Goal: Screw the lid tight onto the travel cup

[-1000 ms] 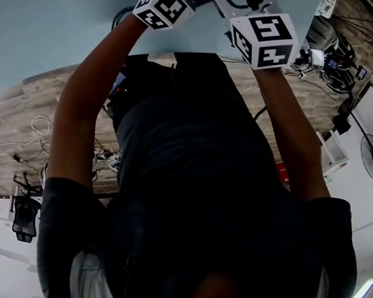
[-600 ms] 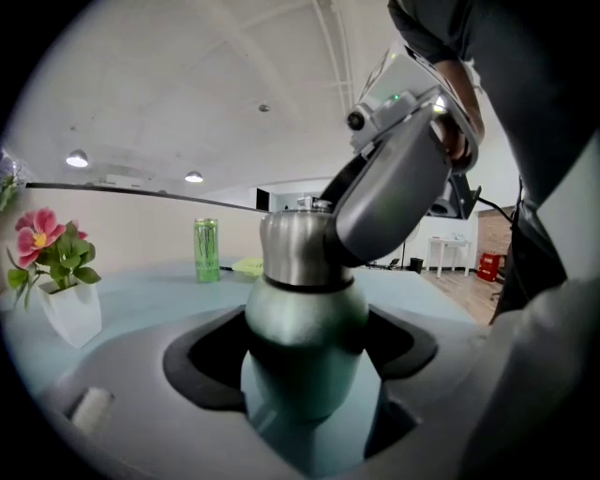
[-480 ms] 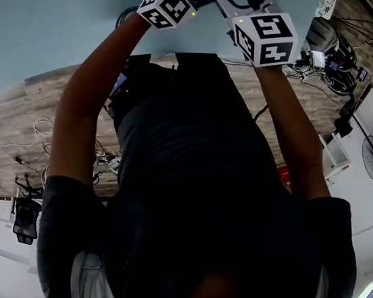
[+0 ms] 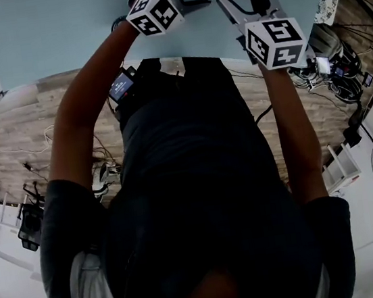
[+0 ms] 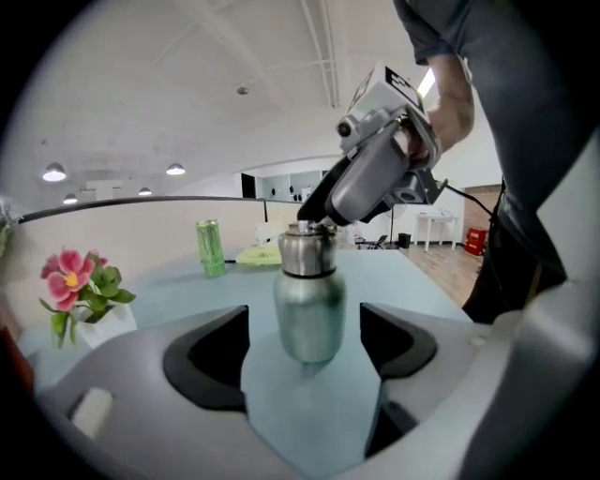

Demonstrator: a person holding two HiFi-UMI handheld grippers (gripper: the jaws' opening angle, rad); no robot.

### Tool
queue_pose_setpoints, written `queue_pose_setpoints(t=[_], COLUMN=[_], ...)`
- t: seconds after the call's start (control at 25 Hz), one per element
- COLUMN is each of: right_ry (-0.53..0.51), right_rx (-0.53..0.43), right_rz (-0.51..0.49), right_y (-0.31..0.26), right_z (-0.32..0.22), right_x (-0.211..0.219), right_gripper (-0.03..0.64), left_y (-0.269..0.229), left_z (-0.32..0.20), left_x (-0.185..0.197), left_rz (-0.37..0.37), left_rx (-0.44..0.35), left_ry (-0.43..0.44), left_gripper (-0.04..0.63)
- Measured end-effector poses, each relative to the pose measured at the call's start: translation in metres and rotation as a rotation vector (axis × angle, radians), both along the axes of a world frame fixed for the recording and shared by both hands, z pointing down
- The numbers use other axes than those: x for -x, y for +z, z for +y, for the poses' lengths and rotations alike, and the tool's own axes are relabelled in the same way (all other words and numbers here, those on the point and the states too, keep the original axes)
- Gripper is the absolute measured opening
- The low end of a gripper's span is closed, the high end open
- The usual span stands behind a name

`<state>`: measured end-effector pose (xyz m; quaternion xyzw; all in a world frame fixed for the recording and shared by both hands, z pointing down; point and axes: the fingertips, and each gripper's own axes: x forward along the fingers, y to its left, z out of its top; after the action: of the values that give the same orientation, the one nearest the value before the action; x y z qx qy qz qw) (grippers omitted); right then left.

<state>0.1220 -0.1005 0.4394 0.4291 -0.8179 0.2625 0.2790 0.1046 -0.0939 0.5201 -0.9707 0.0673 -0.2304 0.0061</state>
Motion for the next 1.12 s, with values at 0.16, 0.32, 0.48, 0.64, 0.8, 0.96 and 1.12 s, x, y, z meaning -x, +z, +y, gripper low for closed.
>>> queue_pose_setpoints(t=[0.16, 0.32, 0.48, 0.64, 0.8, 0.96, 1.12], right_ry=[0.033, 0.063, 0.097, 0.114, 0.134, 0.153, 0.189], right_rx=[-0.059, -0.152, -0.218, -0.288, -0.348, -0.403, -0.442], right_rz=[-0.038, -0.061, -0.075, -0.09, -0.098, -0.099, -0.099], right_y=[-0.032, -0.07, -0.105, -0.139, -0.168, -0.193, -0.214], right_z=[0.004, 0.006, 0.01, 0.019, 0.033, 0.047, 0.063], right_x=[0.001, 0.003, 0.01, 0.016, 0.025, 0.029, 0.022], right_gripper=[0.238, 0.235, 0.23, 0.23, 0.23, 0.23, 0.23], left_y=[-0.029, -0.068, -0.107, -0.147, -0.186, -0.226, -0.258], left_z=[-0.006, -0.016, -0.023, -0.021, -0.012, 0.002, 0.019], left_x=[0.032, 0.066, 0.107, 0.143, 0.183, 0.217, 0.238], left_rz=[0.018, 0.072, 0.117, 0.156, 0.195, 0.23, 0.259], left_rx=[-0.017, -0.053, -0.103, -0.159, -0.215, -0.254, -0.275], left_ry=[-0.057, -0.126, -0.203, -0.275, -0.341, -0.407, -0.465], left_gripper=[0.417, 0.416, 0.416, 0.416, 0.416, 0.416, 0.415])
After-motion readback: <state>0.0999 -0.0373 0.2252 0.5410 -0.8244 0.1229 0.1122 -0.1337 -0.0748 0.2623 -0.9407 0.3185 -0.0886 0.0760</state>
